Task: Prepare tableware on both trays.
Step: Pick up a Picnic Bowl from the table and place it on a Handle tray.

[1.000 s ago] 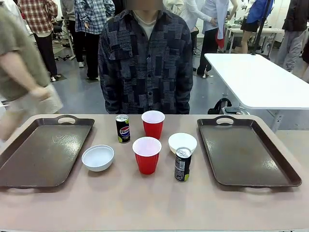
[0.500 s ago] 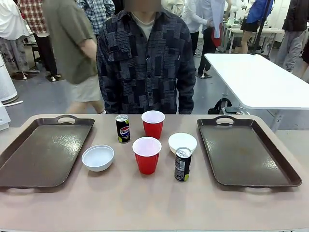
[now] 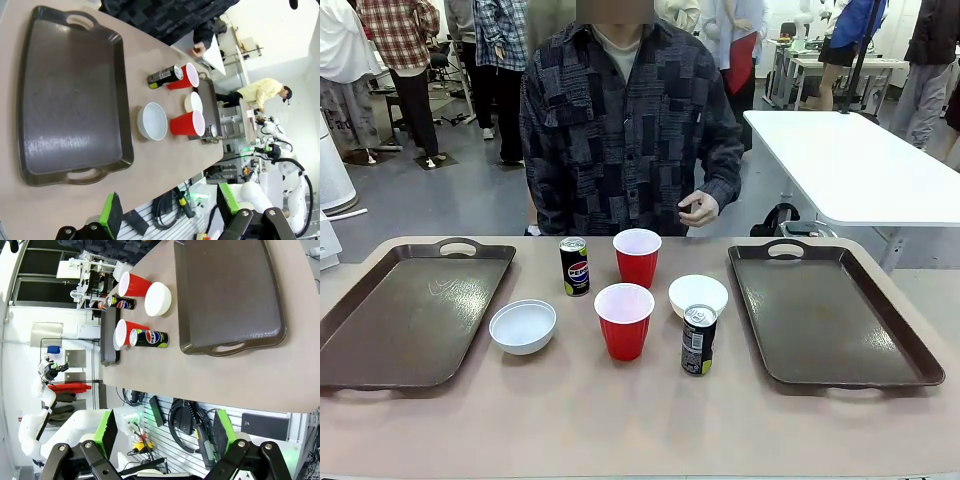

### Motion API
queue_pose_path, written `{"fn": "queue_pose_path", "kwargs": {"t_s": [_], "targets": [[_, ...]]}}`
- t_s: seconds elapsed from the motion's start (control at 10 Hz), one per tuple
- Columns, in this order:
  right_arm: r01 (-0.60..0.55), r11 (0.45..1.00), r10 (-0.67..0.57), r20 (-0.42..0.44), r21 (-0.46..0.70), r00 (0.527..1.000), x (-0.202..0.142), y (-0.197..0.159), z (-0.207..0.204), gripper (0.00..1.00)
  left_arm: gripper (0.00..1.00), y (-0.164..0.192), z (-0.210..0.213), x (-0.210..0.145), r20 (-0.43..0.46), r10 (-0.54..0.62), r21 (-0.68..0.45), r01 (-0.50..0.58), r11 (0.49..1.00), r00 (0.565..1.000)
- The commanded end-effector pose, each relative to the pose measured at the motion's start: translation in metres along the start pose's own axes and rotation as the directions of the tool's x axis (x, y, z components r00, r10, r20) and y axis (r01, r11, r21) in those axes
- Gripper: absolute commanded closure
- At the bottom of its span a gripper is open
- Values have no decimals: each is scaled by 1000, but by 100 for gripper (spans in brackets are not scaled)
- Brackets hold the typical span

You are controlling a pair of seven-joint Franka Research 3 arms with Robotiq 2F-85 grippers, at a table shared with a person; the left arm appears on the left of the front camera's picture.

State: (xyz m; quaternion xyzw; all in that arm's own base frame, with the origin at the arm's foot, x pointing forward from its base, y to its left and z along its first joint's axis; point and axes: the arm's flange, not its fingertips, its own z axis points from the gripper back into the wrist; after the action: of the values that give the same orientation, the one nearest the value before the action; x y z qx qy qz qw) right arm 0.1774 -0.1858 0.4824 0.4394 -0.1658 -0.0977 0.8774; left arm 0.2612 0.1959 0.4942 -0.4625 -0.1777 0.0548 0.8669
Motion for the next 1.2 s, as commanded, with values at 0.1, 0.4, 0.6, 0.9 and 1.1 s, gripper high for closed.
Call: {"fn": "queue_pose_path", "kwargs": {"t_s": [0.1,0.4,0.6,0.9,1.1], "targets": [[-14,1000,14,1,18,1000,1,0,0,0,0,0,1,0,4,-4,-13,4,1000,1000],[-14,1000,14,1,18,1000,1,0,0,0,0,0,1,0,4,-4,-13,4,1000,1000],[-14,1000,14,1,18,1000,1,0,0,0,0,0,1,0,4,-4,-13,4,1000,1000],[-14,1000,14,1,18,1000,1,0,0,0,0,-13,-5,6,-31,-17,36,18,999,999],[-14,1000,14,1,18,1000,1,0,0,0,0,-57,-30,21,-104,-42,188,61,980,994]]}}
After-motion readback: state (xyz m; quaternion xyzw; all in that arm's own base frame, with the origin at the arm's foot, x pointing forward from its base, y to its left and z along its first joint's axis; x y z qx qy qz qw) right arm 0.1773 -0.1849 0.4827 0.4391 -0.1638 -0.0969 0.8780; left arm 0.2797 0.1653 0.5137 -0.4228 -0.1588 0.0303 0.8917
